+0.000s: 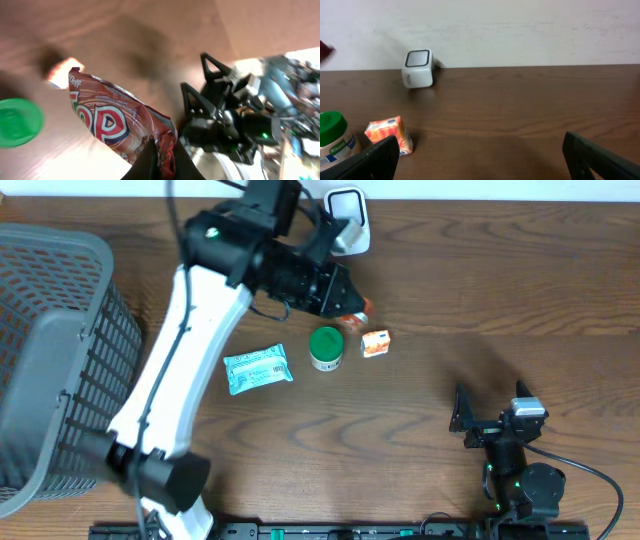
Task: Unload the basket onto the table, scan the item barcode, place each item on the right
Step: 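Lift the Top bar out of the basket and carry it toward the scanner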
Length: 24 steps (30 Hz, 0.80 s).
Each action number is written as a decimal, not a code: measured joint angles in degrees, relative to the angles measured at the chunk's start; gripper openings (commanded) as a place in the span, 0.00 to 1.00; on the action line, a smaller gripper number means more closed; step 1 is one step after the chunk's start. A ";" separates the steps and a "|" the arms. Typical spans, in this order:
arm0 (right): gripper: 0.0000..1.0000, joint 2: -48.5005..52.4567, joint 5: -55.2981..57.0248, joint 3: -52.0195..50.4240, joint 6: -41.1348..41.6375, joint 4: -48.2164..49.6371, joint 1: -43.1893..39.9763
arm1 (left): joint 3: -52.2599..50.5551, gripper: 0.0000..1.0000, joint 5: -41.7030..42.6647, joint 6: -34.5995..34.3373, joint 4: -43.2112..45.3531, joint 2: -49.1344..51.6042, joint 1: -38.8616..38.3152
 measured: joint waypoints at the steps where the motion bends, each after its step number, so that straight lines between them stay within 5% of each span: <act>1: 0.99 0.00 0.00 0.00 0.02 0.00 0.00 | 0.00 0.07 1.51 0.90 -0.26 1.14 0.00; 13: 0.99 0.00 0.00 0.00 0.02 0.00 0.00 | 0.00 0.07 11.39 9.57 -0.59 12.63 -0.52; 24: 0.99 0.00 0.00 0.00 0.00 0.02 0.00 | 0.00 0.07 12.83 24.39 -5.14 14.53 -0.52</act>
